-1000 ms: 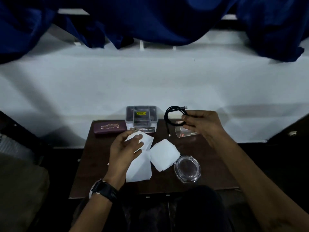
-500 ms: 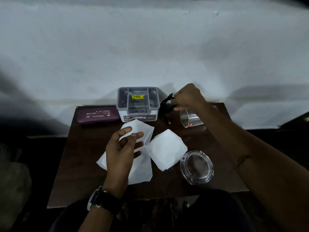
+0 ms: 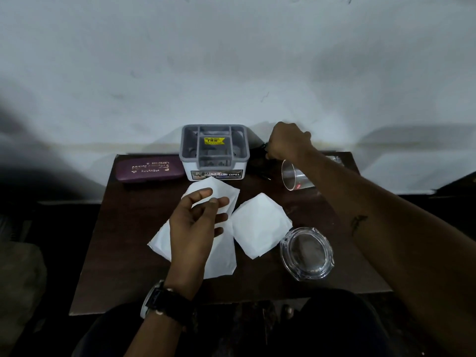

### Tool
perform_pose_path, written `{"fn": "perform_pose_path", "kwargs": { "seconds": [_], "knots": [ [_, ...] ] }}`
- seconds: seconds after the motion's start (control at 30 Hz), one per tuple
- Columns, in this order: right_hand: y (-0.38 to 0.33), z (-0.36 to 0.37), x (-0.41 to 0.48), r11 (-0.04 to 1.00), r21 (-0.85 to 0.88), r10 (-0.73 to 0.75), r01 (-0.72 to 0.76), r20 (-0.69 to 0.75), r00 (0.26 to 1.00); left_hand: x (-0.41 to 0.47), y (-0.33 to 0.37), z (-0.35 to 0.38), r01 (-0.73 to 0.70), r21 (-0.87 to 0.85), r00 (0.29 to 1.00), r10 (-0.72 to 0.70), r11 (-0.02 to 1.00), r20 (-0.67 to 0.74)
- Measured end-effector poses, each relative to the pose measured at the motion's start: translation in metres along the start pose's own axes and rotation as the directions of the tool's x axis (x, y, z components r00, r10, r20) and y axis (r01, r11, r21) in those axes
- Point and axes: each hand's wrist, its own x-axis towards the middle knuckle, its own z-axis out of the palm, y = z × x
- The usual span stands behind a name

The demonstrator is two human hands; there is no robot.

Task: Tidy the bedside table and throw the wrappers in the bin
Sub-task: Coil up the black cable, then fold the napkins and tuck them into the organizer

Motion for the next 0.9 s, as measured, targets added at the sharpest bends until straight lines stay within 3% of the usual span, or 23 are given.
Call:
{"fn": "perform_pose_path", "kwargs": {
  "seconds": [0.27,0.43,0.5,0.6,0.77,0.9],
  "knots": [
    [0.005,0.003,0.004,0.998,-0.059,0.005,-0.004,0.018,1.0,0.001,0.001,0.0,0.019,-0.024,0.999,-0.02,1.0,-0.039],
    [0.017,-0.021,0.0,0.989,0.143,0.037,-0.022,-0.102,0.994,0.006,0.003,-0.007,-0.005,-0.02,0.993,0.002,1.0,-0.122],
    [0.026,-0.036,-0.014,0.961,0.277,0.059,0.009,-0.236,0.97,0.012,0.003,-0.013,-0.095,0.158,0.968,0.128,0.983,-0.214],
    [0.036,-0.049,-0.055,0.909,0.394,0.021,0.134,-0.365,0.931,0.012,0.004,-0.029,-0.185,0.492,0.927,0.317,0.851,-0.201],
    [0.036,-0.022,-0.12,0.844,0.5,-0.014,0.193,-0.34,0.94,0.005,0.008,-0.058,-0.129,0.737,0.954,0.286,0.663,-0.09],
    [0.032,0.015,-0.141,0.806,0.562,-0.046,0.187,-0.255,0.966,0.001,0.01,-0.078,-0.133,0.774,0.963,0.265,0.619,-0.047]
  ]
}}
